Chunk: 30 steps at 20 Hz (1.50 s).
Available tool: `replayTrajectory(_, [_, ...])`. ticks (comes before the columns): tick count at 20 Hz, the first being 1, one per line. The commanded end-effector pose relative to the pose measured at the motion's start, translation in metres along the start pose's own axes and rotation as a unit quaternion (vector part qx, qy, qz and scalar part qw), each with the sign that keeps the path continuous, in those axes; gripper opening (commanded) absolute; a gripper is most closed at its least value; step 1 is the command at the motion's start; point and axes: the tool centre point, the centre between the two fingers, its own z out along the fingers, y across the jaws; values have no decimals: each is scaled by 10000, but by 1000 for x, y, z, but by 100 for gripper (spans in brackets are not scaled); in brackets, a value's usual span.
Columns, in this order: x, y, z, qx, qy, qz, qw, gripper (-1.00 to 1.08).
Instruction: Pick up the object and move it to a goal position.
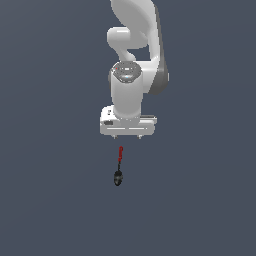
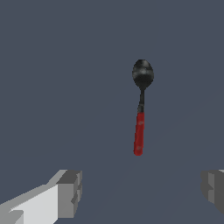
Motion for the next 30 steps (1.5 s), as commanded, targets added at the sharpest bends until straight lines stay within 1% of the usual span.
replayTrajectory(1, [0, 0, 0, 0, 0, 0, 10000, 100])
replayTrajectory(4, [2, -2, -3, 14, 35, -33, 10000, 100])
replayTrajectory(10, [11, -14, -18, 78, 196, -185, 9996, 100])
replayTrajectory(16, [12, -12, -13, 75, 189, -179, 9996, 100])
replayTrajectory(23, [25, 0, 12, 57, 177, -173, 9997, 100])
replayTrajectory(30, [43, 22, 59, 32, 153, -163, 9997, 100])
